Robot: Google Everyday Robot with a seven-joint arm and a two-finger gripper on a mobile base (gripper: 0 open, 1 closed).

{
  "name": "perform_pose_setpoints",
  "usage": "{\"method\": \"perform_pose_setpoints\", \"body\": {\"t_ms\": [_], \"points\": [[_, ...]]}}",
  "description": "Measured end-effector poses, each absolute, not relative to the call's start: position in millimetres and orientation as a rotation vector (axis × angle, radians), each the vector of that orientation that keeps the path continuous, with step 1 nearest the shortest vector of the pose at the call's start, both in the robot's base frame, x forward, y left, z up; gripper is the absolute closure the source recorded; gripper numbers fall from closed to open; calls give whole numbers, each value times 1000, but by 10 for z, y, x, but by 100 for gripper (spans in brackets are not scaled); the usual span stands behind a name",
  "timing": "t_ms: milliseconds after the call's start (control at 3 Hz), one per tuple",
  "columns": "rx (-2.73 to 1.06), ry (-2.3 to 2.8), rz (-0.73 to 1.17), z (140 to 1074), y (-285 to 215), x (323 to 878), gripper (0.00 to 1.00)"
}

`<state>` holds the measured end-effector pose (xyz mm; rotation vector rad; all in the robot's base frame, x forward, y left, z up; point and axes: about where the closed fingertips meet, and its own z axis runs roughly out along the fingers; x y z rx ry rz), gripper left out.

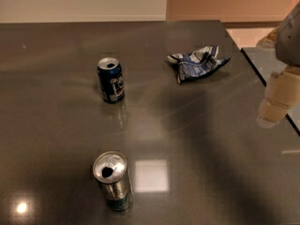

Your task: Knock pepsi can over

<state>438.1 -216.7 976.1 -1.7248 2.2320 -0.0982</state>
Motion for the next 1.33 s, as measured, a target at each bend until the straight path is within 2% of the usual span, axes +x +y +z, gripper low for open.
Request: {"method": "perform_pose_setpoints", "body": {"t_ms": [667, 1333], "points": [[-1694, 2217, -50, 9812, -2084, 4521, 0], [-1614, 2096, 89, 9737, -1614, 4999, 0]]}}
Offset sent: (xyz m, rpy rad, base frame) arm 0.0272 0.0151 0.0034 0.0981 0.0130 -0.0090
